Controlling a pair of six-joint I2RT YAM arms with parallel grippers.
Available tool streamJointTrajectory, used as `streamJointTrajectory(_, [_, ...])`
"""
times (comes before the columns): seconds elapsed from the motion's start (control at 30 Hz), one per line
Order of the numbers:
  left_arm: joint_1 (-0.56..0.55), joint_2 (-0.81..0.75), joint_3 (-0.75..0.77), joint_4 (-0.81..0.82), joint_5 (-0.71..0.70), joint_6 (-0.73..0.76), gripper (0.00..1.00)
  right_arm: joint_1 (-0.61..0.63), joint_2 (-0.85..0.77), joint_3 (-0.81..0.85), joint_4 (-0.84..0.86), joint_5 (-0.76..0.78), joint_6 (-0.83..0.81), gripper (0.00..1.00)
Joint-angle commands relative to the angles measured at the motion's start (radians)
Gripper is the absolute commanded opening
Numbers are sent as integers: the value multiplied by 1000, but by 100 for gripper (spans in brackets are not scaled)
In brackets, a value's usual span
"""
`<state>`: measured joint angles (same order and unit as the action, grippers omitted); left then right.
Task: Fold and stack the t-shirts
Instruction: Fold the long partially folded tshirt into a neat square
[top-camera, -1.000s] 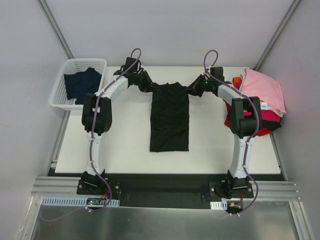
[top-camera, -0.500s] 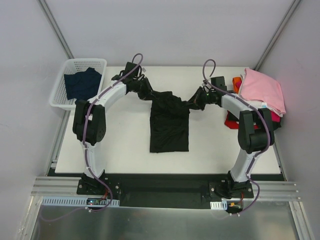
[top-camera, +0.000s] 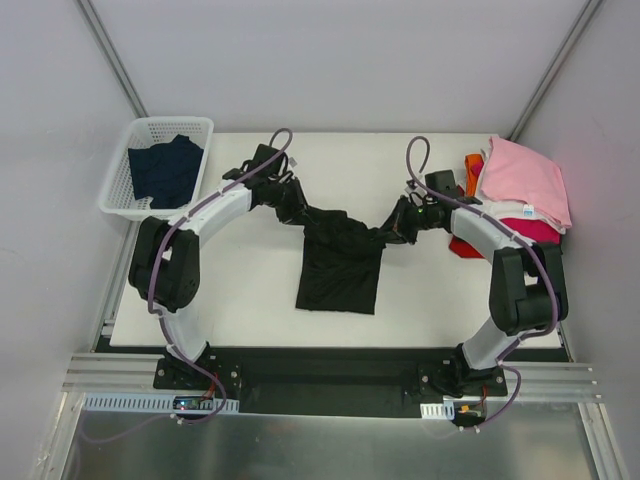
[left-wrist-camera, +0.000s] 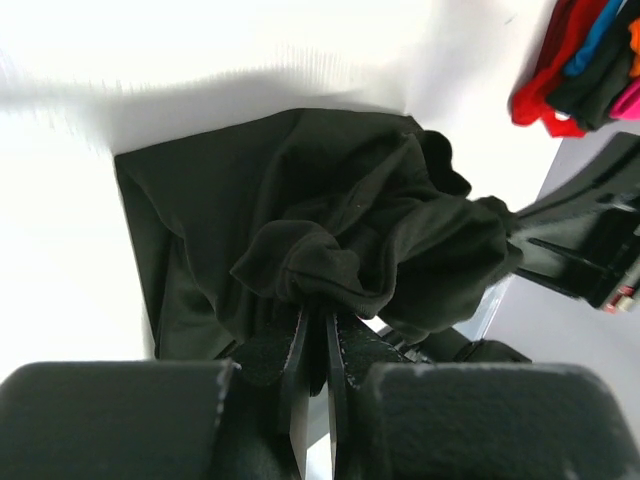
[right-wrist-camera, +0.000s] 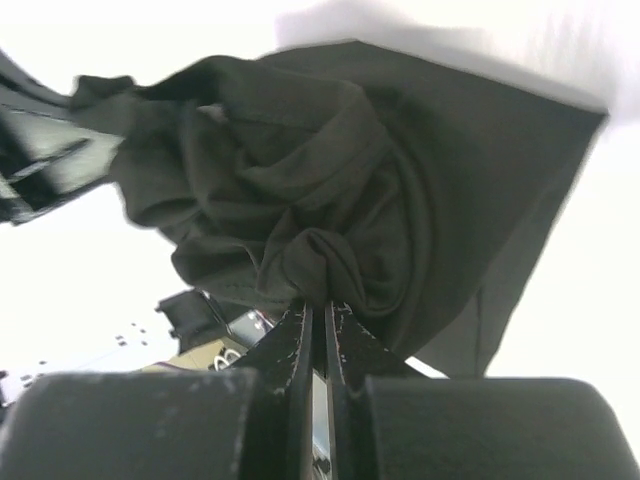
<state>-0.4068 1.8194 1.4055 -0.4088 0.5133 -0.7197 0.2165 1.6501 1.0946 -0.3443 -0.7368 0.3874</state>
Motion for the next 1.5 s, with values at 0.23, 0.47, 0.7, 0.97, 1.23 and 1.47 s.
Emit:
streamJointTrajectory(0.23, [-36, -170, -105, -45, -19, -9, 4, 37, -94, -111, -120, 30, -122, 1])
streamJointTrajectory(0.47, [-93, -224, -214, -48, -33, -30, 3, 64, -177, -136, -179, 57, -117, 1])
streamJointTrajectory(0.7, [-121, -272, -267, -62, -44, -32, 4, 107, -230, -164, -228, 91, -125, 1])
streamJointTrajectory(0.97, [-141, -319, -299, -97, -61, -26, 4, 165, -295, -186, -291, 137, -130, 1])
streamJointTrajectory(1.23, [-184, -402, -431, -107, -108, -55, 19, 219, -392, -324, -283, 211, -119, 9])
streamJointTrajectory(1.47, [-233, -474, -597, -104, -134, -106, 22, 247, -458, -476, -285, 217, -113, 27])
